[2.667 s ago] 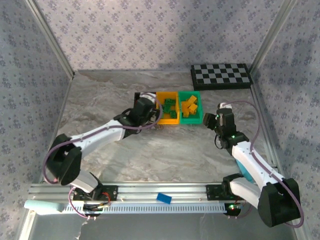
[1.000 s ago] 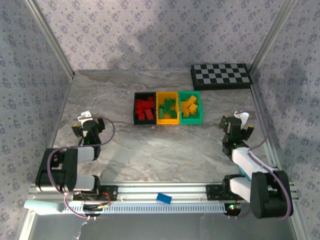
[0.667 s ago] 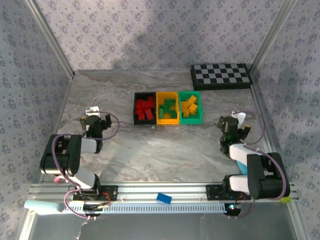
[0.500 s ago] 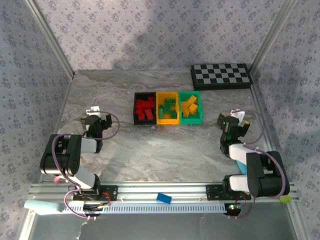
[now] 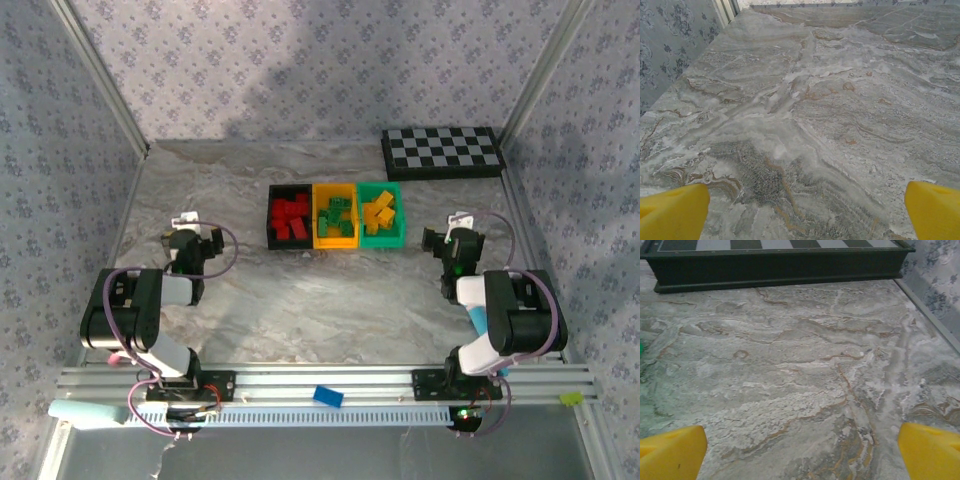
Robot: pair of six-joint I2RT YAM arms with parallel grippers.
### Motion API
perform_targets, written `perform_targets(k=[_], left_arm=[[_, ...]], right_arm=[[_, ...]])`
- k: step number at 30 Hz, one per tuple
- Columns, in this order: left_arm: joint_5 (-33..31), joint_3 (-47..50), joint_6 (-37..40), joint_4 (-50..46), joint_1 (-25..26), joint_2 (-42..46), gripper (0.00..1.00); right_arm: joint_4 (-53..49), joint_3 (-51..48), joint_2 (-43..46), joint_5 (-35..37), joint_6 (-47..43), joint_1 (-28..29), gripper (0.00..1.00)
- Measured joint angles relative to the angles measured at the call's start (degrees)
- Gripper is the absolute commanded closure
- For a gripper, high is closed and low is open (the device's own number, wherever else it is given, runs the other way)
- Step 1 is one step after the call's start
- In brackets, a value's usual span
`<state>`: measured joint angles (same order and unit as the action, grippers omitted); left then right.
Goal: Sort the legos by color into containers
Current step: Reset both arms
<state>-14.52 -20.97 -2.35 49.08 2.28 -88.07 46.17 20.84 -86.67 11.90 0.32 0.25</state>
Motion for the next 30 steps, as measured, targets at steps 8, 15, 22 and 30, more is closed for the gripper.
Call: perform_targets(k=[8, 15, 22, 30], left_arm=[[0.0, 0.0, 0.0, 0.0, 0.0, 0.0, 0.00], [0.0, 0.0, 0.0, 0.0, 0.0, 0.0, 0.00], [0.0, 0.0, 0.0, 0.0, 0.0, 0.0, 0.00], [0.0, 0.0, 0.0, 0.0, 0.0, 0.0, 0.00]], right_arm=[[0.0, 0.0, 0.0, -2.1, 0.0, -0.3, 0.00], [0.0, 0.0, 0.0, -2.4, 0.0, -0.3, 0.00], [0.0, 0.0, 0.0, -2.4, 0.0, -0.3, 0.00], [-0.6, 0.6, 0.0, -7.7, -0.9, -1.7, 0.00]])
